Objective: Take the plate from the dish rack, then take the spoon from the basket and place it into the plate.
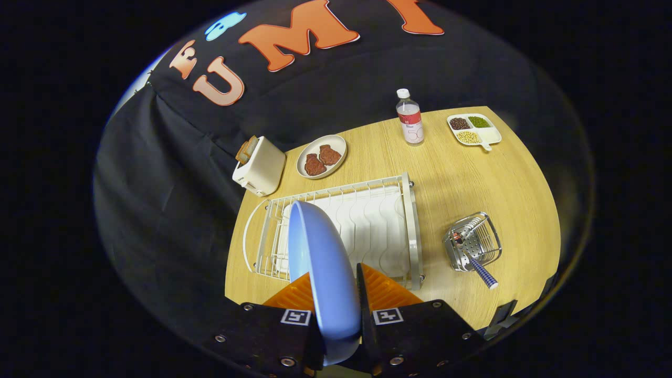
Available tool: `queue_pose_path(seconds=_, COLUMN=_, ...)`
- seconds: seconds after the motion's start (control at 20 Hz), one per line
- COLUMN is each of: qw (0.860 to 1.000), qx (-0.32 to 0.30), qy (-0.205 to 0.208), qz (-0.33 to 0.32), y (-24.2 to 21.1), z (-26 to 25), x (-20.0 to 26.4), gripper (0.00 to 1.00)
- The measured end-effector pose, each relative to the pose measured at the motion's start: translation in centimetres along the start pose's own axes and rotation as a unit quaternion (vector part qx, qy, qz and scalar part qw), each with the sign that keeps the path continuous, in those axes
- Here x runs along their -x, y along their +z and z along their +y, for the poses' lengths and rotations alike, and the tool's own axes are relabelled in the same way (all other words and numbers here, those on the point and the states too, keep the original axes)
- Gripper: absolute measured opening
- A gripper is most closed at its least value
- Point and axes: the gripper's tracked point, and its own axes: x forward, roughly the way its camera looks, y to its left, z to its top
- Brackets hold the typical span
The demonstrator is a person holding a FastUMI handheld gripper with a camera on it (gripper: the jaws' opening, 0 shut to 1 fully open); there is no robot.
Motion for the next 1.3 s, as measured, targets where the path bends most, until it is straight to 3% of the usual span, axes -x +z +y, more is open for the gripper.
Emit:
queue_pose_path(seconds=0.1, qw=1.0, qx=0.009, qy=-0.005, qz=0.01, y=-2.8, z=-1.4, x=0.1, gripper=0.29)
queue_pose_path(seconds=0.35, qw=0.998, qx=-0.051, qy=0.033, qz=0.029, y=-8.5, z=-2.9, x=0.1, gripper=0.29)
queue_pose_path(seconds=0.75, qw=0.992, qx=-0.105, qy=0.041, qz=0.053, y=-15.4, z=-7.5, x=-2.4, gripper=0.29)
queue_pose_path(seconds=1.3, qw=0.989, qx=-0.118, qy=0.084, qz=0.039, y=-18.3, z=-8.0, x=-6.3, gripper=0.29)
